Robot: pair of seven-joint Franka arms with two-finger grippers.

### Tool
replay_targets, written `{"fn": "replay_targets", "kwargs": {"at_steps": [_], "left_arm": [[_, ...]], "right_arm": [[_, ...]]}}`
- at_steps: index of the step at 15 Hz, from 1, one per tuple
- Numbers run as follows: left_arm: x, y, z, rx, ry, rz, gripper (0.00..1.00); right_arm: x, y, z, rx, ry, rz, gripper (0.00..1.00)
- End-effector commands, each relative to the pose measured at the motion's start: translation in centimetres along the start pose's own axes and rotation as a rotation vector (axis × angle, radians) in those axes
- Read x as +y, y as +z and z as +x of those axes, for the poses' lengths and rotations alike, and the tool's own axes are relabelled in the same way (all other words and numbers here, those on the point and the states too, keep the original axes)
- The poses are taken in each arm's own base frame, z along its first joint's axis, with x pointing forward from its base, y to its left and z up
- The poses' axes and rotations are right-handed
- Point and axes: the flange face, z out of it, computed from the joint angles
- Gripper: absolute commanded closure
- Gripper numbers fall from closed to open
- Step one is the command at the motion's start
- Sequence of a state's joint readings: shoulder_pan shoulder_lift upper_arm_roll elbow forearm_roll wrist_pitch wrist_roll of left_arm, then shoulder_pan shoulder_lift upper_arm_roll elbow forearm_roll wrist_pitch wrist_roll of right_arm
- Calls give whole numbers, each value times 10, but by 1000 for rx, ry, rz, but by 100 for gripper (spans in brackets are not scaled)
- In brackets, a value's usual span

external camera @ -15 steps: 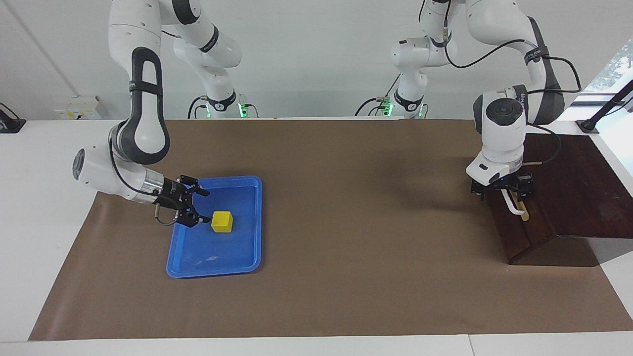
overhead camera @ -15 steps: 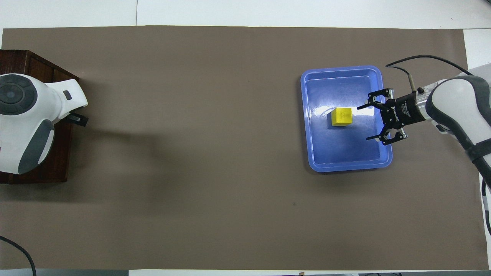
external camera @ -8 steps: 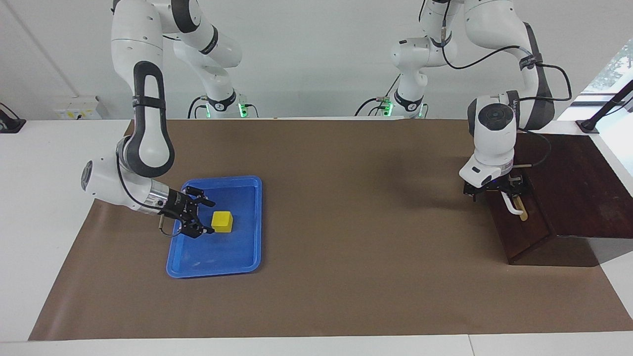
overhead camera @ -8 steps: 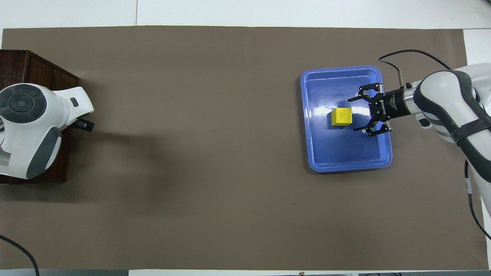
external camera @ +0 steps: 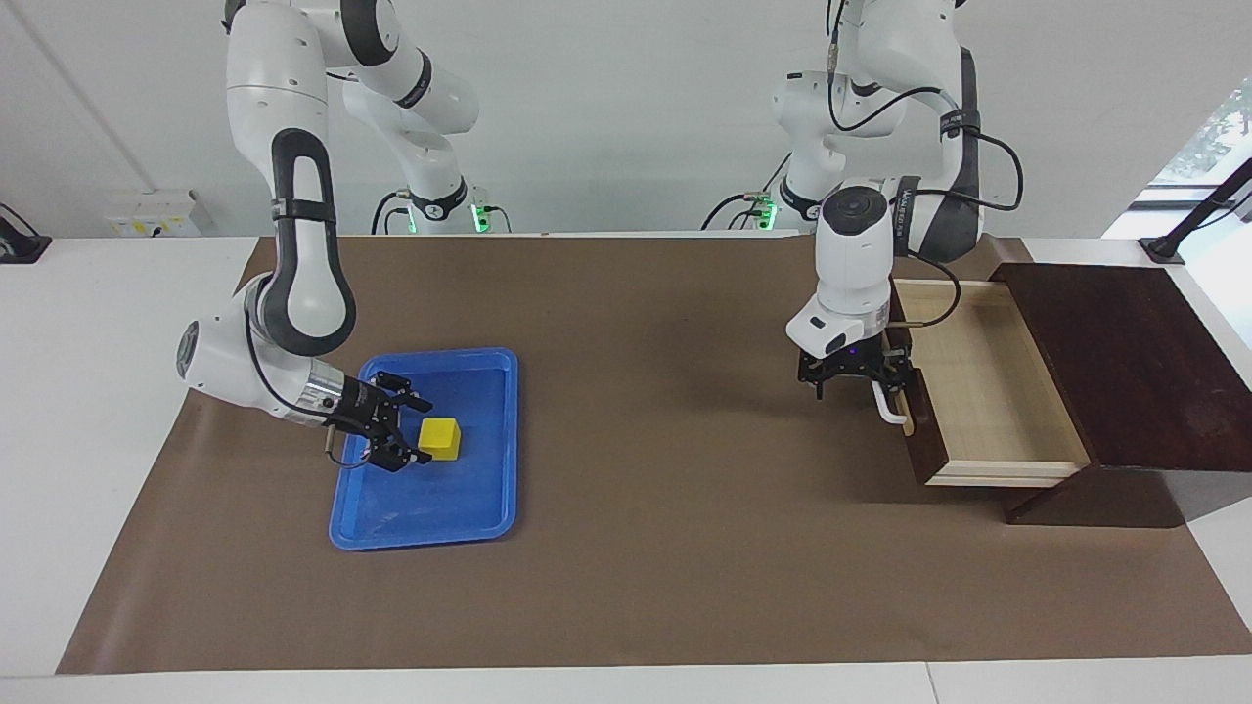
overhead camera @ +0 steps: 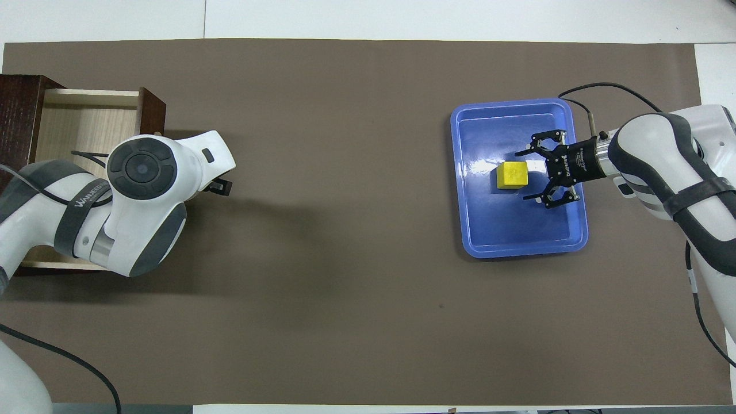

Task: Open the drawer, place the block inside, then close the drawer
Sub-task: 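Lower the right gripper over the yellow block and close on it, then lift the block with the right gripper toward the left gripper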

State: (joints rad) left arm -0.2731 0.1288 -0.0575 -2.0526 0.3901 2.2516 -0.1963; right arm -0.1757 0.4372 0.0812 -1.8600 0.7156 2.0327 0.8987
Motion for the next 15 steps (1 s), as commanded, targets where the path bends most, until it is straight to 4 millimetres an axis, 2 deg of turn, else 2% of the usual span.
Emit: {"fn": "replay_targets", "kwargs": {"at_steps": [1,3,6,8,9,11,12,15], "left_arm": [[-7,3,2,-17,-9,-17,0],[-17,5,2,-17,-20,-15,0],[-30,3,4,-23,-35,-10,0],[-35,-21,17,-37,-47,5,0],[-35,-24,22,-57,-53,9,0],[-19,-37,29,-58,-61,-24,0],[-18,-44,31,-65,-87,-51,0],[-18,-88,43,-87,-262,-142,0]], "right_arm": [[1,0,0,-3,-14,29,43],[0,0,-1,-12,-9,41,100],[-5,6,-9,-5,-18,55,100],[-7,4,-12,-5,-23,57,100],[-10,1,-14,-9,-28,57,100],[-21,-15,-27,-30,-54,45,100],[-27,-24,-33,-40,-69,36,100],[-36,-45,-60,-36,-114,4,100]]}}
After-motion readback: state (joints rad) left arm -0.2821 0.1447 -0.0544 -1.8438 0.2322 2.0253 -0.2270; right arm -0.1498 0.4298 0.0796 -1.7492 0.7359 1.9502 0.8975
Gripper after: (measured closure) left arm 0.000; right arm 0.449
